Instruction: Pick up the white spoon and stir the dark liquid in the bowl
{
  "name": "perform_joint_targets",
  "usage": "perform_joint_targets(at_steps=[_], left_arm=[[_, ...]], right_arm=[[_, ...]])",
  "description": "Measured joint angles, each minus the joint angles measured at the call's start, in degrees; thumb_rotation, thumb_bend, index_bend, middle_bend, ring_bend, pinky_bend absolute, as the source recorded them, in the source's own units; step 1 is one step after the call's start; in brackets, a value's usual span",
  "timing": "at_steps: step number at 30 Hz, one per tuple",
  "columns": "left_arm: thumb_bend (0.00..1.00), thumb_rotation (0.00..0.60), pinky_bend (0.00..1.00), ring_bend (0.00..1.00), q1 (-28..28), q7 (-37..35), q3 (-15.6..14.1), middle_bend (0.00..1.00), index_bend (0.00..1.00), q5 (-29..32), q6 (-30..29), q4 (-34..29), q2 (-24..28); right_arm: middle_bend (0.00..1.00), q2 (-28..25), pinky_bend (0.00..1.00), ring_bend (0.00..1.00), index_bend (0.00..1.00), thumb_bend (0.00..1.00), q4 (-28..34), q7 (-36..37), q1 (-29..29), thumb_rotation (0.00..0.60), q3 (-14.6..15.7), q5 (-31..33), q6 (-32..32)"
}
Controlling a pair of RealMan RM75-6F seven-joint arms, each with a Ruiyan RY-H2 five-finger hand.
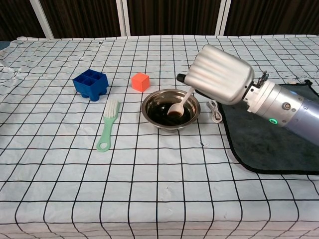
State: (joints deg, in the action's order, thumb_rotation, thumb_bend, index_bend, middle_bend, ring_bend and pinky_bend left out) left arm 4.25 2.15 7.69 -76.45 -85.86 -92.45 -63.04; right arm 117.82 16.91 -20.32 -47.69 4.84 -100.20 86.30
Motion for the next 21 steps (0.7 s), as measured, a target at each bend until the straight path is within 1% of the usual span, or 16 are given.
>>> perform_joint_targets(at_steps=[9,15,21], left_arm=[[0.22,0.6,0.0,0.0,0.07,0.06,0.01,0.02,0.09,0.08,0.16,-0.02,0.0],[0.22,0.6,0.0,0.0,-0.11,-0.25,0.09,0.02,0.09,0.07,-0.15,-0.08,0.15],[0.22,0.6,0.0,0.0,-0.13,-0.46,0.12,0.02,0.09,0.02,-0.19,-0.02,0.2]], right_arm=[[1.0,-1.3,1.0,1.0,0.79,0.4,4.21,-1.08,0.52,0.6,0.8,-1.36,1.51],[1.0,-1.4,1.0,1.0,0.79,0.4,6.25,-1.71,0.15,0.6,0.3,-1.58,1.45],[1.0,-1.08,1.0,1.0,0.79,0.4,6.88,-2.01,-0.06,0.6,-0.19,-1.64,0.93]])
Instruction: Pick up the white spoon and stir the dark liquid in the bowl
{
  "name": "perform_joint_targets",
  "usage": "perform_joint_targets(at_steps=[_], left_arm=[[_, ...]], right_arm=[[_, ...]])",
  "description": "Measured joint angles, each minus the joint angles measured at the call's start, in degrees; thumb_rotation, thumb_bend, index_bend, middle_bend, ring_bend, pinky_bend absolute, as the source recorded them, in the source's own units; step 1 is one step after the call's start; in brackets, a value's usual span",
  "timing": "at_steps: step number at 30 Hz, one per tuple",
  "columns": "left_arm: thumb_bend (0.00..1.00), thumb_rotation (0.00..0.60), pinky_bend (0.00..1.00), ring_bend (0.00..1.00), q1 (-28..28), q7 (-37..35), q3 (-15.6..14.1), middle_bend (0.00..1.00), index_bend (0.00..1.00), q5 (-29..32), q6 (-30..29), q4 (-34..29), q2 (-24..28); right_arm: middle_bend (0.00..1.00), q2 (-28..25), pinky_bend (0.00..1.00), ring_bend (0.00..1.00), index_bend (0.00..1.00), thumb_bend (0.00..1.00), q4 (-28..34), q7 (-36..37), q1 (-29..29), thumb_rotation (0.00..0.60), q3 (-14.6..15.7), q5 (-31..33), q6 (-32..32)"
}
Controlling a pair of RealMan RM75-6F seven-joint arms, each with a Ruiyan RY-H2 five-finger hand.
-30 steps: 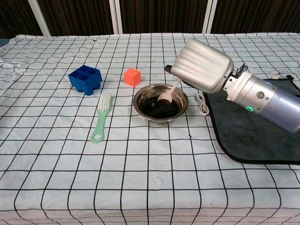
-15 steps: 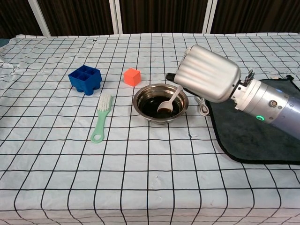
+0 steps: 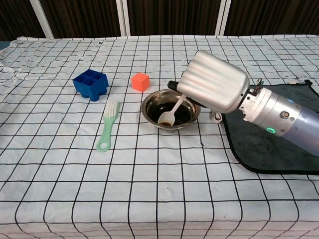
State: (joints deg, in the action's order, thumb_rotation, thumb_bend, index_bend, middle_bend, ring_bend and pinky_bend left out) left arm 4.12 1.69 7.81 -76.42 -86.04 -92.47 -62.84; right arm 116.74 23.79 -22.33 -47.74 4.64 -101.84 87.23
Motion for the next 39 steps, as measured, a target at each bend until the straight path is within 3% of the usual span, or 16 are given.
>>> perform_joint_targets(at_steps=[30,39], left_arm=[[0.22,0.6,0.0,0.0,-0.01,0.02,0.0,0.02,0.1,0.17,0.18,-0.08,0.13],[0.22,0.6,0.0,0.0,0.04,0.2,0.06,0.02,0.1,0.32,0.23,-0.06,0.05]], right_arm=[[1.0,5.47,1.0,1.0,0.79,0.41,-6.63,1.47,-3.45,0.6,-4.78,3.84,-5.06],[1.0,4.01,1.0,1.0,0.79,0.41,-8.87,1.68,-2.8,0.6,-4.0,4.0,-5.32]])
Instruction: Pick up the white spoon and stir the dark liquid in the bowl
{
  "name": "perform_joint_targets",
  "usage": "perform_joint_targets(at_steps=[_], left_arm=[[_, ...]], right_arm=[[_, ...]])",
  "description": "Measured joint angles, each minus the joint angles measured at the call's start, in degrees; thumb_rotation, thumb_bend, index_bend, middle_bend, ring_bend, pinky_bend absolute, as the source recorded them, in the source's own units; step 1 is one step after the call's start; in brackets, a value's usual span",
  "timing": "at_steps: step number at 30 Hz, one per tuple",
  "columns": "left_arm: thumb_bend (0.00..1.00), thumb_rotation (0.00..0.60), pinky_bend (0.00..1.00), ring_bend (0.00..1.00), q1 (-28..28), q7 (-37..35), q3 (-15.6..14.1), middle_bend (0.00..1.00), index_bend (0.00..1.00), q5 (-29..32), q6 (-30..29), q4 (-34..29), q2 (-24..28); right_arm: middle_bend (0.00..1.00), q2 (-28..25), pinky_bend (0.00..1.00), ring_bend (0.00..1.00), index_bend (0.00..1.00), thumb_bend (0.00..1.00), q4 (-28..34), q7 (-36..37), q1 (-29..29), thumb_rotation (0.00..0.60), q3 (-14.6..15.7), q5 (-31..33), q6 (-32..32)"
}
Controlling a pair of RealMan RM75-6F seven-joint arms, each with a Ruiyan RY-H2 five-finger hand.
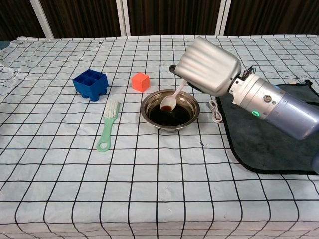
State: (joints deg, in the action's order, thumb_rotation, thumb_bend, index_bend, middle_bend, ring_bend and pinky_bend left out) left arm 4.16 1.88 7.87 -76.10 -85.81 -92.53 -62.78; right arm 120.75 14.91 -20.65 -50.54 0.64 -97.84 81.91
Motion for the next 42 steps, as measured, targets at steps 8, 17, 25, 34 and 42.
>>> perform_joint_targets(at_steps=[8,17,25,34,42], left_arm=[[0.22,0.6,0.0,0.0,-0.04,0.32,0.04,0.02,0.1,0.05,-0.21,-0.07,-0.13],[0.22,0.6,0.0,0.0,0.0,0.71,-0.01,0.02,0.1,0.08,-0.13,-0.19,-0.24],[0.22,0.6,0.0,0.0,-0.02,0.82,-0.04,0.02,0.1,0.0,-0.2,-0.26,-0.27],[0.22,0.6,0.0,0.0,-0.14,0.65,-0.05,0.02,0.1,-0.14,-0.45,-0.33,-0.2],[0.22,0.6,0.0,0.0,-0.14,0.49,0.0,0.02,0.1,-0.07,-0.38,-0.3,-0.12]], right_arm=[[1.0,-1.91,1.0,1.0,0.79,0.41,0.11,-0.84,0.88,0.6,2.05,-1.69,2.59],[1.0,-4.23,1.0,1.0,0.8,0.41,2.59,-1.1,2.75,0.6,4.18,-3.36,4.51],[1.0,-5.96,1.0,1.0,0.8,0.41,6.8,-1.66,3.45,0.6,5.04,-4.49,6.28],[1.0,-6.88,1.0,1.0,0.8,0.41,11.8,-3.23,3.28,0.6,4.98,-5.44,6.7],[1.0,-5.83,1.0,1.0,0.8,0.41,13.76,-3.67,2.37,0.6,3.23,-4.93,5.19]])
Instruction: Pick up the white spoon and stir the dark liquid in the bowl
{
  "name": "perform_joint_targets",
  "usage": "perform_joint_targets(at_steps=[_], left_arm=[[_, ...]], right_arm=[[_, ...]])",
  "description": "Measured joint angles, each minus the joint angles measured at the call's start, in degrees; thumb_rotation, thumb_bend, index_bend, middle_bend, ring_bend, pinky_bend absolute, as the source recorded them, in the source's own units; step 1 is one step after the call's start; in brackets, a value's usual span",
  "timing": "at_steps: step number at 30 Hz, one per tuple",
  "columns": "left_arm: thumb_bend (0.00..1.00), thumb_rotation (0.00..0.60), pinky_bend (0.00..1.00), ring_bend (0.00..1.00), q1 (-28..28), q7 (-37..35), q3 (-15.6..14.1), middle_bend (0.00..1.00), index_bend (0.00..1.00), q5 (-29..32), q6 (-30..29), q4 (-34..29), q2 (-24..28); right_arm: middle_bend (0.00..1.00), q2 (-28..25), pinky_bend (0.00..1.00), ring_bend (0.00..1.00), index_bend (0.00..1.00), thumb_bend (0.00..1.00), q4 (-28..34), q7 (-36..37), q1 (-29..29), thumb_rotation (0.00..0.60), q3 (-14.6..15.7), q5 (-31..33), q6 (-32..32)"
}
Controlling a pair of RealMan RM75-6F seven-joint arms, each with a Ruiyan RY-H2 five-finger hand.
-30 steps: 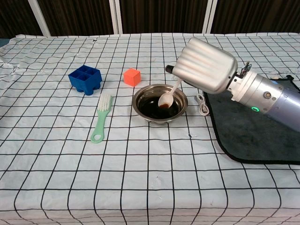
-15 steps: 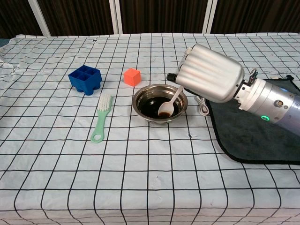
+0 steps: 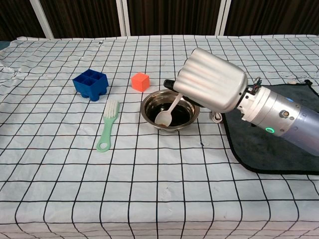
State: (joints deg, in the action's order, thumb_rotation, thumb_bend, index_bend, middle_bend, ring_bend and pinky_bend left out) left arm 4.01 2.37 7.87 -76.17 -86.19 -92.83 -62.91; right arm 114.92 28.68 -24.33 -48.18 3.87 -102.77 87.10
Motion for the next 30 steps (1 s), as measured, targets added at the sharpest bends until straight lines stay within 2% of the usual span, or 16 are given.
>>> perform_joint_targets(at_steps=[8,11,22,25,30], left_arm=[[0.22,0.6,0.0,0.0,-0.02,-0.07,0.04,0.02,0.1,0.13,0.06,-0.05,0.09],[0.22,0.6,0.0,0.0,-0.02,-0.09,0.04,0.02,0.1,0.12,0.08,-0.05,0.1],[0.22,0.6,0.0,0.0,-0.02,0.16,0.09,0.02,0.1,0.29,0.07,-0.1,0.05],[0.22,0.6,0.0,0.0,-0.01,0.24,0.1,0.02,0.1,0.3,0.06,-0.08,0.0],[0.22,0.6,0.0,0.0,0.07,0.34,0.12,0.02,0.1,0.47,0.27,-0.06,-0.03]], right_arm=[[1.0,0.96,1.0,1.0,0.8,0.4,-0.24,-0.12,-0.31,0.6,-1.69,1.53,-2.9],[1.0,0.94,1.0,1.0,0.76,0.4,-0.05,-0.15,-0.32,0.6,-2.17,2.14,-4.05],[1.0,-1.82,1.0,1.0,0.35,0.34,5.94,-2.68,0.22,0.6,-3.59,4.32,-8.5],[1.0,-3.12,1.0,1.0,0.28,0.32,8.5,-3.65,0.19,0.6,-4.46,4.98,-9.1],[1.0,-5.9,1.0,1.0,0.25,0.31,13.15,-5.15,0.16,0.6,-6.19,6.25,-9.87]])
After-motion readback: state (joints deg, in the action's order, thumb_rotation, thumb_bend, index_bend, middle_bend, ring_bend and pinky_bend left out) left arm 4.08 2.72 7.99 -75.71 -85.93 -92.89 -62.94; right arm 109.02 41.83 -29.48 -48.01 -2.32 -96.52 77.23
